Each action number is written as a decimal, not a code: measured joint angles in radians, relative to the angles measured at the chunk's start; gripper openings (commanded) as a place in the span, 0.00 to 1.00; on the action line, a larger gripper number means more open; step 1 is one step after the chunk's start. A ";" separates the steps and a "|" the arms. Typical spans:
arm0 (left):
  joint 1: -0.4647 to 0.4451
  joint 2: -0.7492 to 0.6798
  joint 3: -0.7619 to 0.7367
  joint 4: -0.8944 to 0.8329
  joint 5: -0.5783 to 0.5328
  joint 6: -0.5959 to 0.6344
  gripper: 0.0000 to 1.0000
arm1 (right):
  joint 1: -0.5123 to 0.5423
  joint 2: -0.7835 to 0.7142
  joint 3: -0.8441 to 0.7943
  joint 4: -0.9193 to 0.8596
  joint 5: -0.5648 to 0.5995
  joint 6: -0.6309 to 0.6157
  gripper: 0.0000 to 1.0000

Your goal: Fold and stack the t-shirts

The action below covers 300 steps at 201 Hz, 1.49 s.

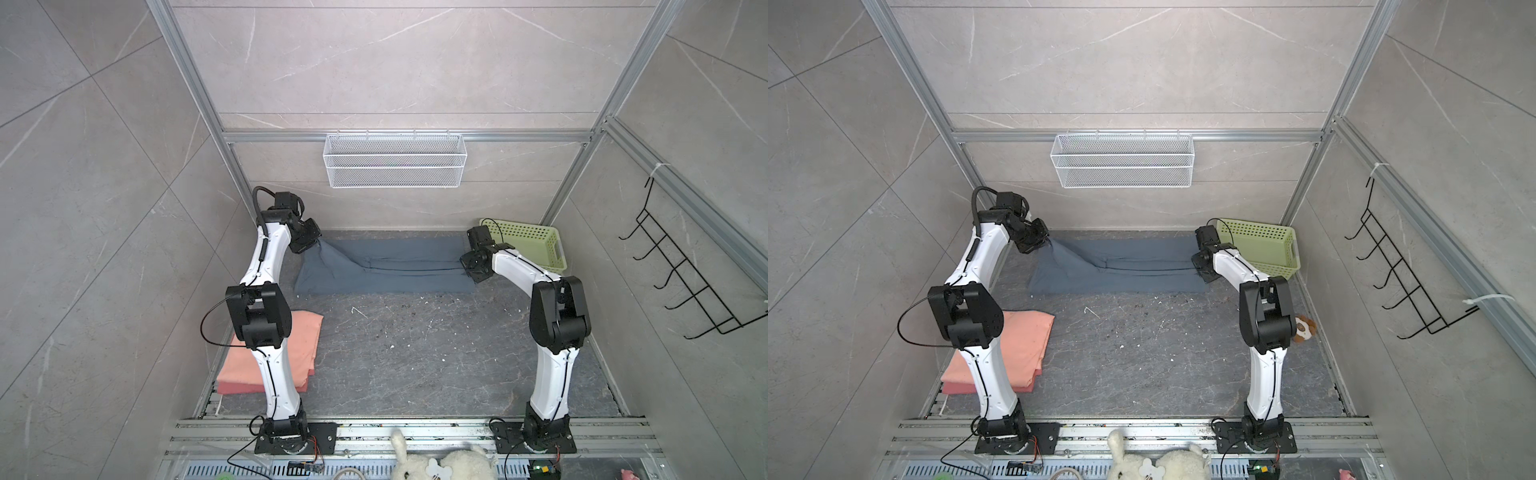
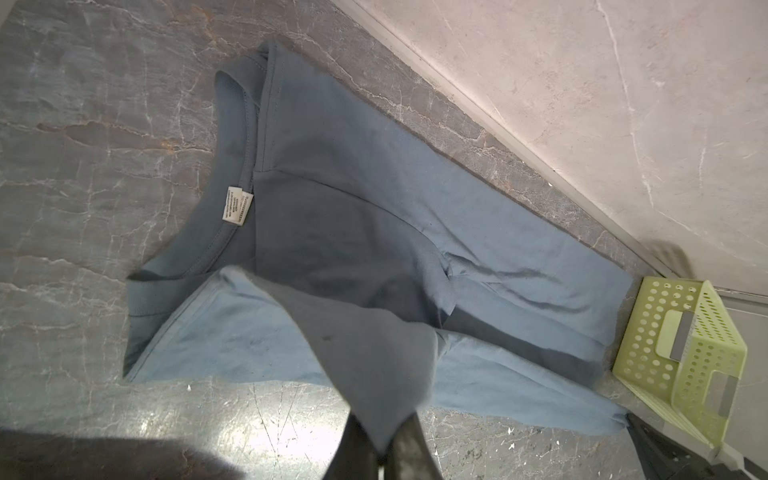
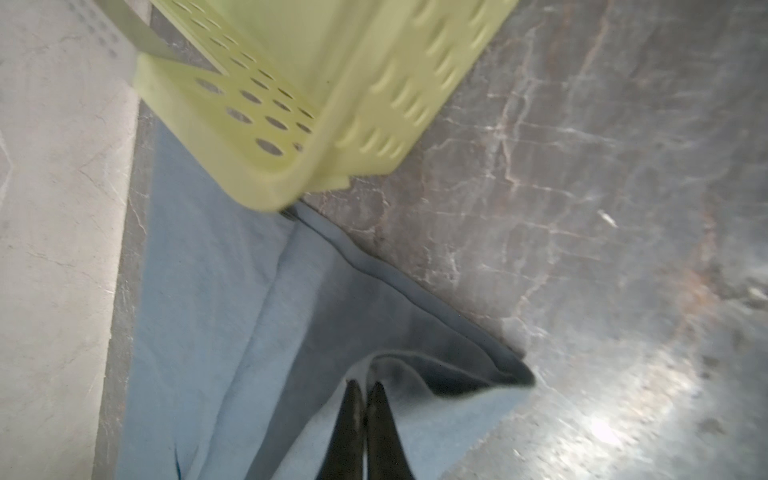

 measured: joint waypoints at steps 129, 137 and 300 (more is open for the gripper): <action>0.061 0.069 0.043 0.061 0.034 0.008 0.00 | -0.017 0.093 0.092 -0.024 -0.004 0.001 0.00; 0.061 0.074 0.054 0.062 0.042 0.008 0.00 | -0.018 0.103 0.104 -0.024 -0.006 0.001 0.00; 0.060 0.288 0.184 0.169 0.144 -0.021 0.00 | -0.033 0.224 0.232 -0.032 -0.049 0.015 0.16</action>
